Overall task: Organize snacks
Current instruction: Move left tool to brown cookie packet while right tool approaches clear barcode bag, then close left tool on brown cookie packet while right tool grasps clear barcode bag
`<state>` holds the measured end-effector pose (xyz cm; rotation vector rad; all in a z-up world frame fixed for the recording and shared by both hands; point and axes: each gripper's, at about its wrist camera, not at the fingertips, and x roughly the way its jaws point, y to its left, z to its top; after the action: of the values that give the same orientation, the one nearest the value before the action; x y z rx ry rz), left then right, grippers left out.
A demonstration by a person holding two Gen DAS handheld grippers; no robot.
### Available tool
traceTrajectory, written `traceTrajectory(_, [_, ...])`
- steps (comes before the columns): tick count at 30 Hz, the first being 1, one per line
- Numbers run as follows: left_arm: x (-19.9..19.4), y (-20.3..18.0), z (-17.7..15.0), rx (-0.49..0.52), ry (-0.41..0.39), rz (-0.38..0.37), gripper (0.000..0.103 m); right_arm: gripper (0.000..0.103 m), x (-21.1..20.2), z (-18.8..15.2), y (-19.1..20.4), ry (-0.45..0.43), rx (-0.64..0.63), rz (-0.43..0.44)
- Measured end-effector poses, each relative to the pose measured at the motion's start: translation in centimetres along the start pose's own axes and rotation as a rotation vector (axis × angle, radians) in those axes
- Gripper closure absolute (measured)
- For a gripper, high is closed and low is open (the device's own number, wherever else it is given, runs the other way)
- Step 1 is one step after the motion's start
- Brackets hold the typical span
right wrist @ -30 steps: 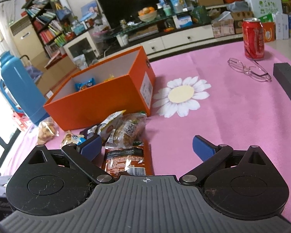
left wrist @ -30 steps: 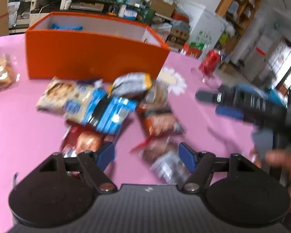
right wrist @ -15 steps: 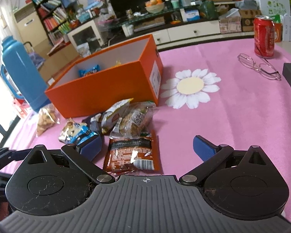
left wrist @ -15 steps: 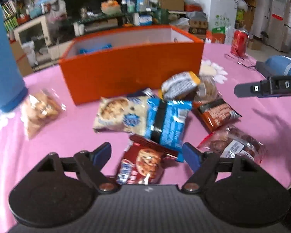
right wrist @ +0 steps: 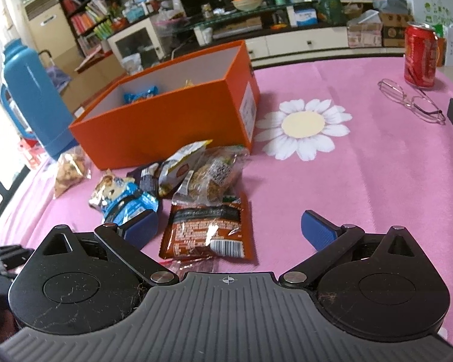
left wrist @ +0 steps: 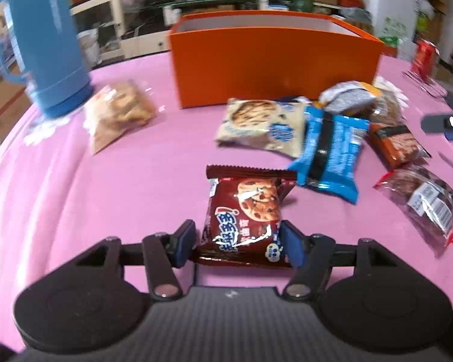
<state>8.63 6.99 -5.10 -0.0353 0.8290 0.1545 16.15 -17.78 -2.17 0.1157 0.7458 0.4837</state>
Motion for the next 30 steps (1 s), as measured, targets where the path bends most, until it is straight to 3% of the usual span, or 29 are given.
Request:
traceTrajectory(4, [-1.1,0.8,-0.8,-0.041,0.022,0.06,0.032,0.012,0.4,-0.5,0.6,0.023,-0.04,-0.019])
traceTrajectory(6, [-1.6,1.0,-1.4,-0.027,0.024,0.081,0.028,0.012,0.4,-1.0,0.7,0.036,-0.042,-0.039])
traceTrajectory(8, [-2.3,1.1,-1.9,-0.014,-0.001,0.09,0.016,0.012,-0.2,-1.7,0.9,0.034,-0.028,-0.047])
traceTrajectory(10, [-2.9,1.2,-2.0,-0.023,-0.03,0.072,0.015,0.012,-1.3,-3.1,1.5,0.022,-0.031,-0.033])
traceTrajectory(15, [-2.1,0.6,-1.3,-0.037,-0.006,0.037,0.013,0.011,-2.6,-6.1,4.8,0.007,-0.131,-0.032])
traceTrajectory(18, [-1.7,-0.1,-1.2,-0.015,-0.008,0.038,0.013,0.011,-1.8,-6.3,6.5,0.011,-0.227,-0.074])
traceTrajectory(25, [-0.7,0.1,-1.5,-0.021,0.001,0.032,0.012,0.013,0.6,-6.4,7.3,0.087,-0.213,-0.054])
traceTrajectory(30, [-0.6,0.6,-1.6,-0.042,-0.006,0.024,0.011,0.011,0.9,-7.0,7.5,0.081,-0.251,-0.074])
